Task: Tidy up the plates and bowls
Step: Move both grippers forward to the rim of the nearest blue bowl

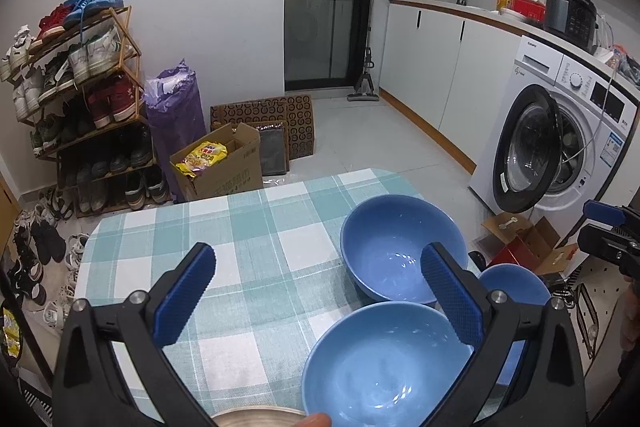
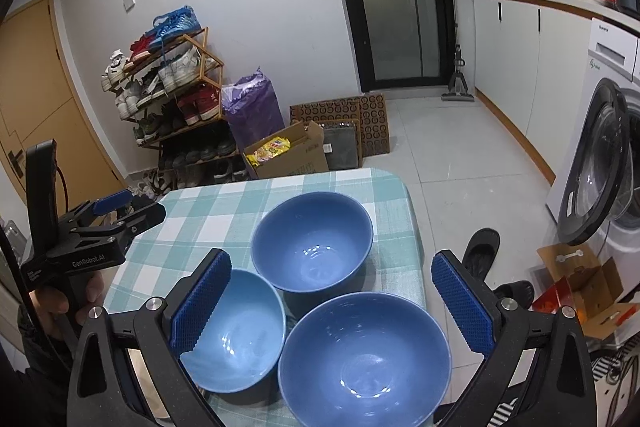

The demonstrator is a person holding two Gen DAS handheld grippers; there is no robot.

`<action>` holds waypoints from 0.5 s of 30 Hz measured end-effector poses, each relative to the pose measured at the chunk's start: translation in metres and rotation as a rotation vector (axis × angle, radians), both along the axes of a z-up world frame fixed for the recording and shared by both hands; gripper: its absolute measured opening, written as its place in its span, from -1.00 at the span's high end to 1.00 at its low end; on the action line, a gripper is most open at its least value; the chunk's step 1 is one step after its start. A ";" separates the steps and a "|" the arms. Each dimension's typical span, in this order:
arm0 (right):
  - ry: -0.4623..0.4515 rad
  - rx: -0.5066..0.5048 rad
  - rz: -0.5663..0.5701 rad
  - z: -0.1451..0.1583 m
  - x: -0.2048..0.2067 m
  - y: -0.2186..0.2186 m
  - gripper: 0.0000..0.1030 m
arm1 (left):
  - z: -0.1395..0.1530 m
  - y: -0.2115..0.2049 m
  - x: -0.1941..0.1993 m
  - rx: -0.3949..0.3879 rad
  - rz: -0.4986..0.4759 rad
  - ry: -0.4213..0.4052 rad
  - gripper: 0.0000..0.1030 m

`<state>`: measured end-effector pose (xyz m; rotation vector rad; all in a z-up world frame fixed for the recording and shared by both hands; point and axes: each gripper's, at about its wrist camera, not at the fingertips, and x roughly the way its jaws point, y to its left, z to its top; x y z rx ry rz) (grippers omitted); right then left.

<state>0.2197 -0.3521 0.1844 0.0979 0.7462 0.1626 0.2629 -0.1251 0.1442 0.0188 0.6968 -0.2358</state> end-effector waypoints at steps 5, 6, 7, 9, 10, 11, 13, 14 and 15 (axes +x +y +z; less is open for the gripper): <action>0.031 0.008 -0.004 -0.016 0.016 0.000 -0.98 | -0.016 -0.007 0.009 0.011 -0.003 0.028 -1.00; 0.039 0.007 -0.004 -0.019 0.019 0.000 -0.98 | -0.021 -0.009 0.011 0.013 -0.005 0.036 -1.00; 0.043 0.004 -0.007 -0.023 0.022 0.000 -0.98 | -0.024 -0.010 0.013 0.015 -0.004 0.046 -1.00; 0.057 0.005 -0.010 -0.030 0.027 0.000 -0.98 | -0.032 -0.014 0.019 0.022 -0.003 0.064 -1.00; 0.064 0.009 -0.011 -0.034 0.030 0.000 -0.98 | -0.035 -0.015 0.022 0.024 -0.003 0.072 -1.00; 0.069 0.010 -0.012 -0.037 0.032 -0.001 -0.98 | -0.037 -0.016 0.023 0.024 -0.004 0.077 -1.00; 0.083 0.012 -0.013 -0.044 0.038 -0.002 -0.98 | -0.043 -0.019 0.029 0.024 -0.005 0.090 -1.00; 0.091 0.013 -0.013 -0.048 0.041 -0.002 -0.98 | -0.046 -0.021 0.032 0.025 -0.004 0.099 -1.00; 0.099 0.013 -0.013 -0.051 0.044 -0.002 -0.98 | -0.048 -0.022 0.035 0.026 -0.005 0.105 -1.00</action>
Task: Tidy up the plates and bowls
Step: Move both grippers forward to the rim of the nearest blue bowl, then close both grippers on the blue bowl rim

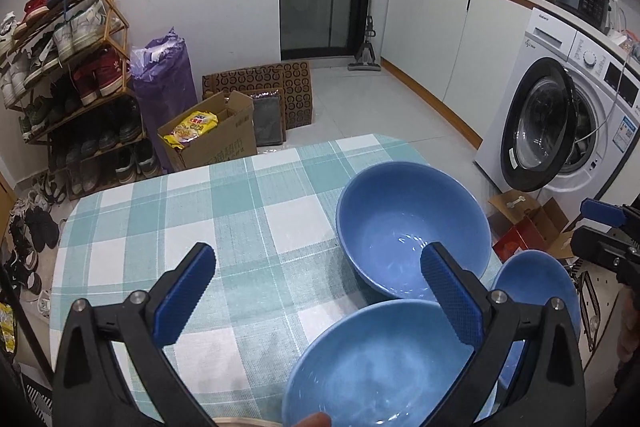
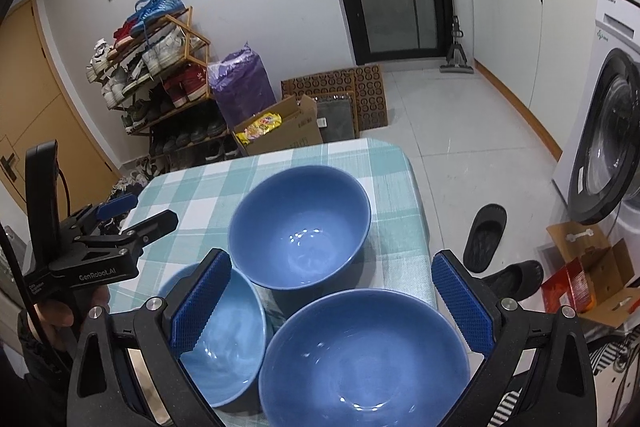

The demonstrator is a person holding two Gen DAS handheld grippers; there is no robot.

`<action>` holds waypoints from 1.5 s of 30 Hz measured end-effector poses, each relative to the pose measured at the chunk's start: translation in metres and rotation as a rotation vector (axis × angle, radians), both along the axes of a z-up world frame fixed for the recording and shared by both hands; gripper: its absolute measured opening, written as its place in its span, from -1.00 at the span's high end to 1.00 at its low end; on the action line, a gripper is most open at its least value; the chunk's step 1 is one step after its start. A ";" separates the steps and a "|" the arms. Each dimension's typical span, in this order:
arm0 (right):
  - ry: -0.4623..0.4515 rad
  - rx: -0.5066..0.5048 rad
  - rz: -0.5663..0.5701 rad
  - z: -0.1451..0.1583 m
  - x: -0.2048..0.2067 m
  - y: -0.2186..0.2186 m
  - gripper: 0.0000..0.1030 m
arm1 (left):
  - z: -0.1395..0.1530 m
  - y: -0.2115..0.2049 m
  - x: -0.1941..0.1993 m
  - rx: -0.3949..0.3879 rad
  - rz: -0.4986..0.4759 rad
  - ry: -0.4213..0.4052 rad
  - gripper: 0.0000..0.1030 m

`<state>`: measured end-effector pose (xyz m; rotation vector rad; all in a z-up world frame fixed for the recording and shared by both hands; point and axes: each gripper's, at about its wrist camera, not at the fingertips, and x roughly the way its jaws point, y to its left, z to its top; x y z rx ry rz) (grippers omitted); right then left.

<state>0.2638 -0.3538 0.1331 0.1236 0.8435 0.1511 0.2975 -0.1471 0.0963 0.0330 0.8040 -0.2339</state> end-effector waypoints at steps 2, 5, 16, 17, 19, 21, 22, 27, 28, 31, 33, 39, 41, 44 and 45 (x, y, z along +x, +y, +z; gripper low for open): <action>0.013 0.002 -0.006 -0.007 0.006 -0.001 -0.98 | -0.004 -0.003 0.005 0.004 -0.004 0.011 -1.00; 0.035 -0.005 -0.008 -0.018 0.015 0.000 -0.98 | -0.011 -0.006 0.010 0.009 -0.002 0.026 -1.00; 0.097 0.000 -0.021 -0.054 0.045 -0.003 -0.98 | -0.032 -0.014 0.029 0.012 0.003 0.071 -1.00; 0.100 0.001 -0.021 -0.056 0.046 -0.004 -0.98 | -0.033 -0.015 0.030 0.011 0.000 0.074 -1.00; 0.106 0.002 -0.019 -0.062 0.049 -0.003 -0.98 | -0.037 -0.017 0.032 0.010 0.001 0.080 -1.00; 0.113 0.000 -0.023 -0.067 0.052 -0.002 -0.98 | -0.040 -0.020 0.034 0.018 -0.002 0.091 -0.99; 0.119 0.003 -0.022 -0.070 0.055 -0.001 -0.96 | -0.042 -0.021 0.036 0.021 -0.005 0.095 -0.99; 0.142 0.004 -0.023 -0.081 0.065 0.000 -0.87 | -0.048 -0.023 0.040 0.018 -0.008 0.109 -0.95; 0.146 0.004 -0.023 -0.084 0.067 0.000 -0.85 | -0.049 -0.023 0.041 0.014 -0.008 0.112 -0.94; 0.156 0.004 -0.018 -0.089 0.071 0.000 -0.74 | -0.053 -0.022 0.044 -0.001 -0.009 0.129 -0.81; 0.158 0.003 -0.014 -0.091 0.072 0.000 -0.69 | -0.056 -0.023 0.044 -0.002 -0.015 0.134 -0.69; 0.165 0.002 -0.007 -0.098 0.076 0.004 -0.55 | -0.062 -0.029 0.045 0.024 -0.037 0.147 -0.36; 0.169 0.003 -0.003 -0.100 0.078 0.005 -0.49 | -0.064 -0.029 0.047 0.022 -0.036 0.165 -0.28; 0.172 0.000 0.002 -0.102 0.080 0.009 -0.45 | -0.066 -0.028 0.050 0.010 -0.029 0.178 -0.10; 0.172 -0.001 0.005 -0.102 0.081 0.010 -0.45 | -0.067 -0.028 0.051 0.006 -0.029 0.182 -0.08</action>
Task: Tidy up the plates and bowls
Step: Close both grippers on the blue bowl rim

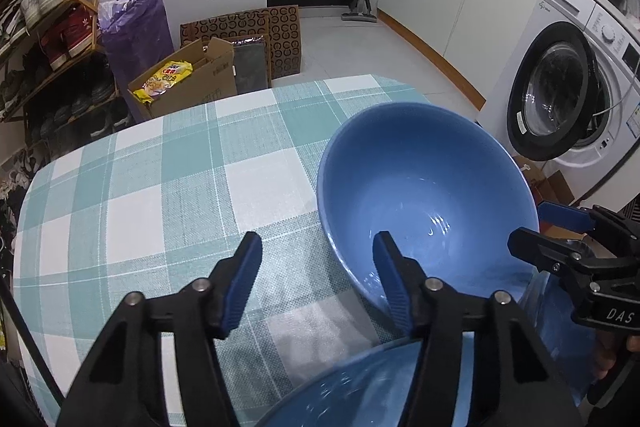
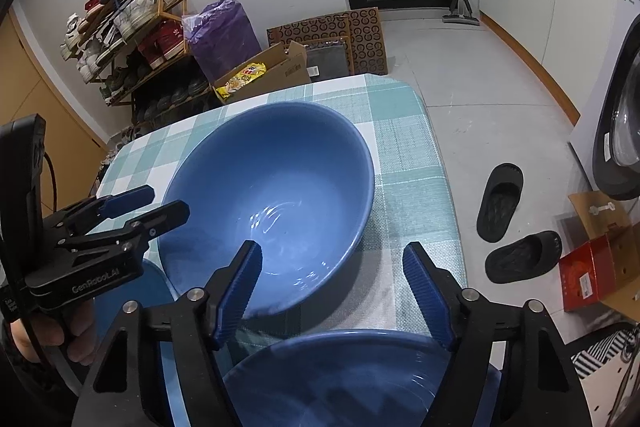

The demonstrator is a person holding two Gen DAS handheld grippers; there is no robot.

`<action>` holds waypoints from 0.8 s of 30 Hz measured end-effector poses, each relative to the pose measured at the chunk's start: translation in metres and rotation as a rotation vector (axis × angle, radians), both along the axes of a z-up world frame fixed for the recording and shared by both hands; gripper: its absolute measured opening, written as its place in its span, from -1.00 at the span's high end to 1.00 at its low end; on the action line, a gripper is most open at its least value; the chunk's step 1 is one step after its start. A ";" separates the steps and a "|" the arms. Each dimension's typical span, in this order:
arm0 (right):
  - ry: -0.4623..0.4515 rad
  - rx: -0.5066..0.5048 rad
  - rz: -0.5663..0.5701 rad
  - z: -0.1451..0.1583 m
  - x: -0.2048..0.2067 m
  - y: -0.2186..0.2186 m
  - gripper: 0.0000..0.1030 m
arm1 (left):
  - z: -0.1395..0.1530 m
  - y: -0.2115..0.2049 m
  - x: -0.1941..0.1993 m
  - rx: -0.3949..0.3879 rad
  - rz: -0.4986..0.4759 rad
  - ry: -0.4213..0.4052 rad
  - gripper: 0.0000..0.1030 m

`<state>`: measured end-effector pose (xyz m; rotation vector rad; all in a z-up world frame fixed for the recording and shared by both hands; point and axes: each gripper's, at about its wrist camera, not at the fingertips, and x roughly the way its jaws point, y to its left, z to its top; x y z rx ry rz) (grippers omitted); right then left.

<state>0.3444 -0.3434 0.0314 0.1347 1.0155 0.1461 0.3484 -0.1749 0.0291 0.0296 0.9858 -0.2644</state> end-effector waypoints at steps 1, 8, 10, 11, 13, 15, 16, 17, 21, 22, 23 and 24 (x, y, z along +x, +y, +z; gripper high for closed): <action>0.000 -0.001 0.002 0.000 0.000 0.001 -0.44 | -0.001 0.000 0.001 -0.002 0.000 0.004 -0.07; 0.002 -0.004 0.013 -0.001 0.001 0.003 -0.21 | -0.005 -0.002 0.003 -0.023 -0.018 0.027 0.34; 0.002 -0.006 0.018 -0.002 0.001 0.005 -0.15 | -0.005 -0.003 0.003 -0.029 -0.024 0.027 0.42; 0.002 -0.007 0.020 -0.001 0.000 0.005 -0.07 | -0.005 -0.004 0.003 -0.028 -0.030 0.027 0.47; 0.004 -0.015 0.023 -0.001 0.001 0.006 0.01 | -0.005 -0.007 0.002 -0.024 -0.041 0.025 0.54; 0.004 -0.016 0.026 -0.001 0.000 0.006 0.08 | -0.005 -0.009 0.002 -0.024 -0.047 0.023 0.63; 0.004 -0.018 0.027 -0.001 0.000 0.007 0.14 | -0.005 -0.010 0.001 -0.027 -0.053 0.022 0.65; 0.004 -0.019 0.028 -0.001 0.000 0.007 0.19 | -0.005 -0.010 0.001 -0.026 -0.053 0.021 0.66; 0.006 -0.035 0.030 -0.002 -0.001 0.008 0.33 | -0.004 -0.009 0.002 -0.029 -0.048 0.019 0.68; 0.005 -0.039 0.028 -0.002 -0.001 0.008 0.37 | -0.004 -0.009 0.002 -0.030 -0.046 0.018 0.68; 0.004 -0.041 0.026 -0.002 -0.001 0.007 0.45 | -0.004 -0.009 0.002 -0.027 -0.045 0.016 0.69; 0.004 -0.045 0.024 -0.003 -0.001 0.006 0.49 | -0.004 -0.009 0.001 -0.027 -0.045 0.013 0.69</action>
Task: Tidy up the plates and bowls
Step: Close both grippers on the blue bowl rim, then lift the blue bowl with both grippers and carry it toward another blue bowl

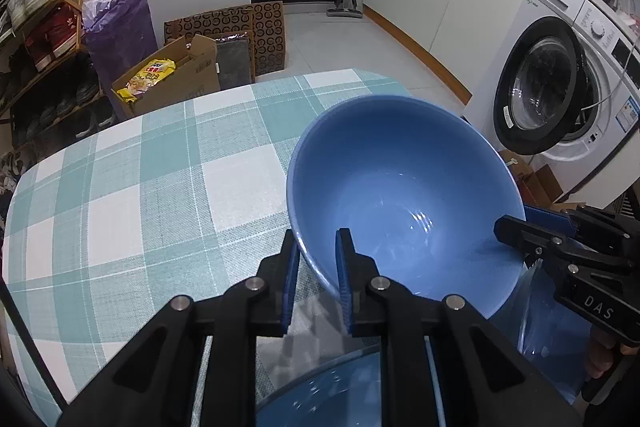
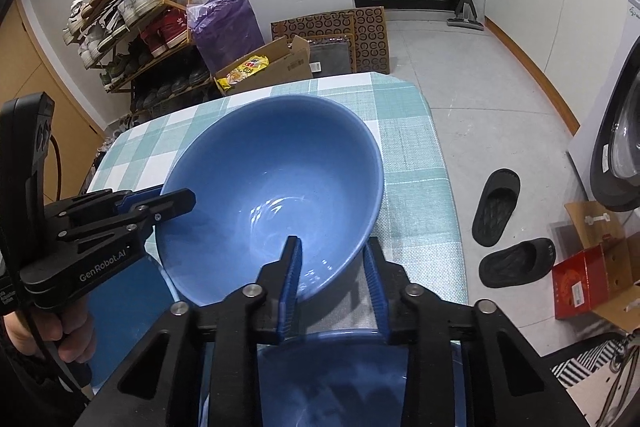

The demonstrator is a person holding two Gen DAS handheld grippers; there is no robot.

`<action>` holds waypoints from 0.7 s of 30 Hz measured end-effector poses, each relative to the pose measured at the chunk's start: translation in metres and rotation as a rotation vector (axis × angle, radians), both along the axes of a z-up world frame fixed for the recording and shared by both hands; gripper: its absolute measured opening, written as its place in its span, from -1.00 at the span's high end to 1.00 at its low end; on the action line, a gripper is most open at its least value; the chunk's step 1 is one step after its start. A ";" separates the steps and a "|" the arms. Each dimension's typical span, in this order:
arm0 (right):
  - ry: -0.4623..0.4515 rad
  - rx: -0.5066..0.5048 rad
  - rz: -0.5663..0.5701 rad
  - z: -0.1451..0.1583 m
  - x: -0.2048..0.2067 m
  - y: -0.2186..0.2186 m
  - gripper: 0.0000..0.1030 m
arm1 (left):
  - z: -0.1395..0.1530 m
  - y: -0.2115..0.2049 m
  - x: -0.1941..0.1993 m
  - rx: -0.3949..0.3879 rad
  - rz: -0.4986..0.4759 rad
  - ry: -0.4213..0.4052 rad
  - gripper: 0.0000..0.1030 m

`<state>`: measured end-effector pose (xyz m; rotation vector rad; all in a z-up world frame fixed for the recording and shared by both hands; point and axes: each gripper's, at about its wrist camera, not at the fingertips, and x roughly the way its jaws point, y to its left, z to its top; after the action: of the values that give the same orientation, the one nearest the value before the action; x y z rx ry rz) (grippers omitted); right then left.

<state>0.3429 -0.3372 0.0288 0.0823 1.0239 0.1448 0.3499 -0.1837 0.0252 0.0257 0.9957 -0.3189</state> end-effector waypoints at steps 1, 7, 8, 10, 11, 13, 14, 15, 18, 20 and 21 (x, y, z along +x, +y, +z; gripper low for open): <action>0.000 -0.009 -0.002 0.000 0.000 0.000 0.53 | 0.000 0.000 0.000 0.002 0.000 -0.003 0.70; -0.002 -0.013 -0.001 0.000 -0.002 -0.001 0.54 | 0.001 -0.002 -0.002 0.013 0.000 -0.013 0.70; -0.002 -0.012 -0.001 0.000 -0.002 -0.001 0.54 | 0.002 -0.001 -0.002 0.014 0.001 -0.015 0.70; -0.010 -0.013 -0.001 0.001 -0.002 -0.001 0.55 | 0.002 -0.001 -0.003 0.016 0.001 -0.019 0.70; -0.012 -0.013 0.000 0.002 -0.002 -0.001 0.55 | 0.003 -0.002 -0.004 0.017 0.000 -0.022 0.70; -0.019 -0.014 0.000 0.003 -0.003 -0.001 0.55 | 0.004 -0.001 -0.005 0.016 0.001 -0.027 0.71; -0.022 -0.014 0.001 0.004 -0.003 -0.001 0.55 | 0.005 -0.001 -0.005 0.016 0.001 -0.029 0.71; -0.025 -0.015 0.002 0.005 -0.004 -0.001 0.55 | 0.007 -0.001 -0.006 0.015 0.001 -0.035 0.71; -0.036 -0.014 0.001 0.009 -0.008 -0.001 0.55 | 0.012 0.000 -0.009 0.005 0.001 -0.048 0.71; -0.043 -0.014 0.000 0.012 -0.010 -0.002 0.55 | 0.016 0.000 -0.011 0.002 0.001 -0.060 0.71; -0.048 -0.014 -0.001 0.014 -0.011 -0.002 0.55 | 0.019 0.000 -0.012 0.000 0.001 -0.066 0.71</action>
<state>0.3317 -0.3392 0.0426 0.0663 0.9771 0.1384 0.3380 -0.1839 0.0442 0.0358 0.9300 -0.3146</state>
